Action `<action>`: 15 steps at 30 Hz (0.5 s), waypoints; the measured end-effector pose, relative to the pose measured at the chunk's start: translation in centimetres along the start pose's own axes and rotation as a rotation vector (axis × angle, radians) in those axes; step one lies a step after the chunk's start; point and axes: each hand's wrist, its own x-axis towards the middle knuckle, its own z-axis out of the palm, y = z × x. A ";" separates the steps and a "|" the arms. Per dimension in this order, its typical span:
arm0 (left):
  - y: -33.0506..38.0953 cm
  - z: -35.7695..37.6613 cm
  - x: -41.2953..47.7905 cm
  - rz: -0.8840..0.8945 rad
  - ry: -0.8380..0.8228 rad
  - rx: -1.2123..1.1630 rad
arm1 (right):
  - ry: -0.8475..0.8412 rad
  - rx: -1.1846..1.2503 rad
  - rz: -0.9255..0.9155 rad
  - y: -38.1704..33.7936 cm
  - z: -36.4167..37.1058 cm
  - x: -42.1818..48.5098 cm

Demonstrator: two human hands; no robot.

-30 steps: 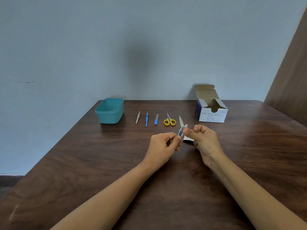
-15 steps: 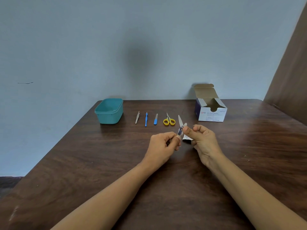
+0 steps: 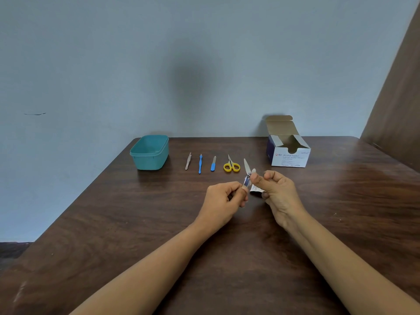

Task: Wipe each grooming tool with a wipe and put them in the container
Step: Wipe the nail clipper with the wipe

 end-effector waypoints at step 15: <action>-0.9 0.1 0.4 -0.071 0.040 -0.149 | -0.085 -0.088 0.106 -0.2 -0.2 0.3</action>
